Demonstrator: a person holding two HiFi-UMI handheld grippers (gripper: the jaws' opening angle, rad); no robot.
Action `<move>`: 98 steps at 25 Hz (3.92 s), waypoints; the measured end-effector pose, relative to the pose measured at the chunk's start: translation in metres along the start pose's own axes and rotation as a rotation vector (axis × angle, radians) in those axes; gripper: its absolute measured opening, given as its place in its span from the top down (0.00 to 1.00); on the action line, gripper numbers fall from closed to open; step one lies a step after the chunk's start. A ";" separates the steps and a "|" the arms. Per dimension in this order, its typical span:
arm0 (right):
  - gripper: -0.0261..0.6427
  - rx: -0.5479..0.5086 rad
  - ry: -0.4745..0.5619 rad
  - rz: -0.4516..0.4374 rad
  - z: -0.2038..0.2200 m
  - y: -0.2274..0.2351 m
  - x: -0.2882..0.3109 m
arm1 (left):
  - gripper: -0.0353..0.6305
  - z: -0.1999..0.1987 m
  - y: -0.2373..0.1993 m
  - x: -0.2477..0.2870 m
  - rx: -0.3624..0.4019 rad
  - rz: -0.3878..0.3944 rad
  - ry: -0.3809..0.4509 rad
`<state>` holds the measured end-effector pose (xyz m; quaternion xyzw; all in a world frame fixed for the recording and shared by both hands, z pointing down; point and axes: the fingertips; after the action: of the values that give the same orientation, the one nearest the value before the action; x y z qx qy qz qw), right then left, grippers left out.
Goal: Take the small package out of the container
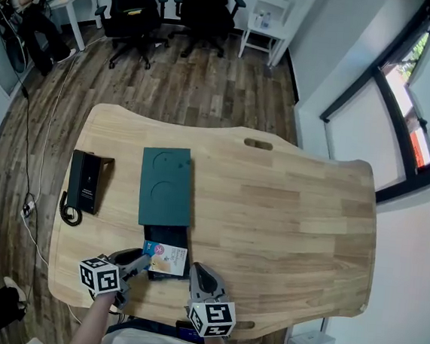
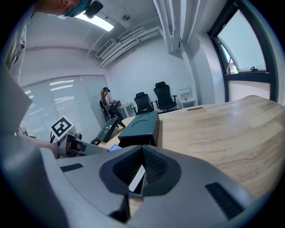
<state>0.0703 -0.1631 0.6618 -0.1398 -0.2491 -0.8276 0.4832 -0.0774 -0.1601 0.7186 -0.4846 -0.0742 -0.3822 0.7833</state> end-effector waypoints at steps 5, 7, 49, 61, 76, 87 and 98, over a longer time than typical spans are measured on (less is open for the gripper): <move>0.96 -0.005 -0.005 0.004 -0.001 0.005 0.001 | 0.77 -0.003 0.000 0.000 -0.017 0.002 0.004; 0.96 -0.005 -0.005 0.007 -0.001 0.007 0.000 | 0.77 -0.003 0.000 -0.001 -0.013 -0.002 0.006; 0.96 -0.098 0.154 -0.008 -0.049 -0.040 -0.048 | 0.81 -0.050 0.056 -0.049 0.072 0.023 0.129; 0.96 -0.110 0.228 0.019 -0.067 -0.053 -0.077 | 0.81 -0.064 0.077 -0.077 0.041 0.062 0.223; 0.96 -0.080 0.290 0.072 -0.078 -0.048 -0.099 | 0.81 -0.087 0.089 -0.111 -0.221 0.245 0.399; 0.96 -0.060 0.299 0.060 -0.084 -0.047 -0.102 | 0.81 -0.085 0.095 -0.114 -0.231 0.254 0.405; 0.96 -0.083 0.288 0.077 -0.082 -0.038 -0.101 | 0.81 -0.084 0.086 -0.109 -0.144 0.169 0.372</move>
<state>0.0877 -0.1184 0.5348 -0.0490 -0.1371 -0.8296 0.5390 -0.1171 -0.1506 0.5615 -0.4650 0.1400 -0.4025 0.7760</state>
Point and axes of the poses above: the fingertips, and each gripper's own axes: x forward along the fingers, y to its right, z out of its underside
